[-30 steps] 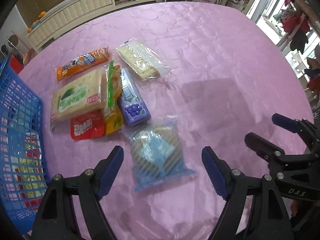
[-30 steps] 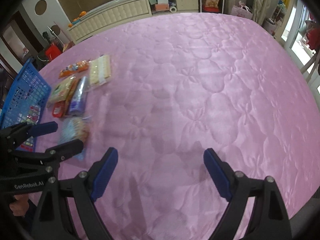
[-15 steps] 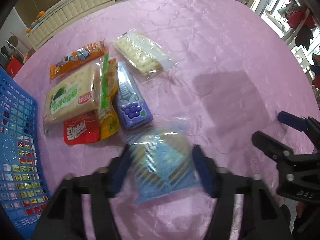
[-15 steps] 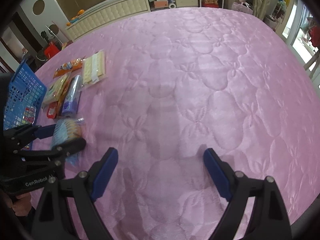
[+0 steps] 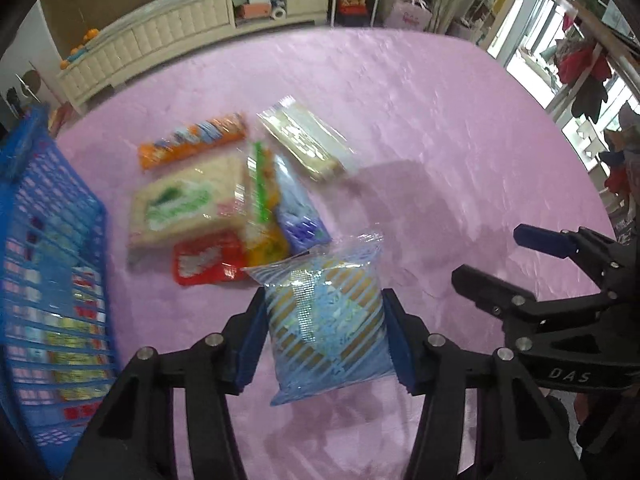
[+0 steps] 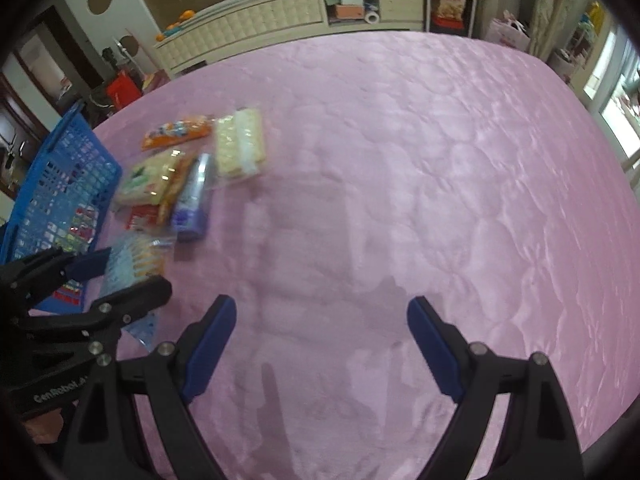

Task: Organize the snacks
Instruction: 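Carry the biscuit bag with the left gripper into the blue basket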

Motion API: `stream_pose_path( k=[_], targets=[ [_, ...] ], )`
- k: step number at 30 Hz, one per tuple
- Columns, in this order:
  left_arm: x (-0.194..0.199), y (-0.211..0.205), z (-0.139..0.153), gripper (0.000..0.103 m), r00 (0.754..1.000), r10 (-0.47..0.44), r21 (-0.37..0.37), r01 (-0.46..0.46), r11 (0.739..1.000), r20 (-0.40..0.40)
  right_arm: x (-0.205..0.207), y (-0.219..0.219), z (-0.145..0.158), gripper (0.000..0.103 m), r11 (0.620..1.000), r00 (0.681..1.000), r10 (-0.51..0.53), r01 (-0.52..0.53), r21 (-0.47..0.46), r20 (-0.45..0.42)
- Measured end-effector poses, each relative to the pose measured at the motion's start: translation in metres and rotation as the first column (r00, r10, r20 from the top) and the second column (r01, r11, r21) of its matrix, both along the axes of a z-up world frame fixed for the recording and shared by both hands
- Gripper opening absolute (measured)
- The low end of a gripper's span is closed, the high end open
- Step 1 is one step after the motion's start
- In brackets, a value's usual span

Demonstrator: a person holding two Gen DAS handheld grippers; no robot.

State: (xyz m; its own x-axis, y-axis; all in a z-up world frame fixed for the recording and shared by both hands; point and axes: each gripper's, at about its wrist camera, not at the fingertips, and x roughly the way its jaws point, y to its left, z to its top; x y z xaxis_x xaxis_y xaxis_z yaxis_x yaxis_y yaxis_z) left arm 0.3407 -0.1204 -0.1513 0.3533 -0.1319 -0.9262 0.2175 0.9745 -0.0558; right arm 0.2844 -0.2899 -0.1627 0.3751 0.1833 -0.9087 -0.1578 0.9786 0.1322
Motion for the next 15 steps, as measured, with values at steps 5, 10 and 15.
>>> stream_pose_path(
  k=[5, 10, 15],
  targets=[
    [0.003, 0.025, 0.026, 0.052, 0.998, 0.023, 0.001, -0.023, 1.0, 0.065, 0.009, 0.024, 0.011, 0.09, 0.999, 0.998, 0.053, -0.053, 0.006, 0.021],
    [0.003, 0.044, 0.043, 0.052, 0.991, 0.048, 0.012, -0.049, 0.999, 0.126, 0.02, 0.048, 0.023, 0.09, 0.994, 0.993, 0.103, -0.104, 0.012, 0.051],
    [0.001, 0.062, 0.058, 0.052, 0.983, 0.058, 0.024, -0.063, 0.998, 0.171, 0.037, 0.078, 0.034, 0.09, 0.985, 0.982, 0.169, -0.172, 0.031, 0.088]
  ],
)
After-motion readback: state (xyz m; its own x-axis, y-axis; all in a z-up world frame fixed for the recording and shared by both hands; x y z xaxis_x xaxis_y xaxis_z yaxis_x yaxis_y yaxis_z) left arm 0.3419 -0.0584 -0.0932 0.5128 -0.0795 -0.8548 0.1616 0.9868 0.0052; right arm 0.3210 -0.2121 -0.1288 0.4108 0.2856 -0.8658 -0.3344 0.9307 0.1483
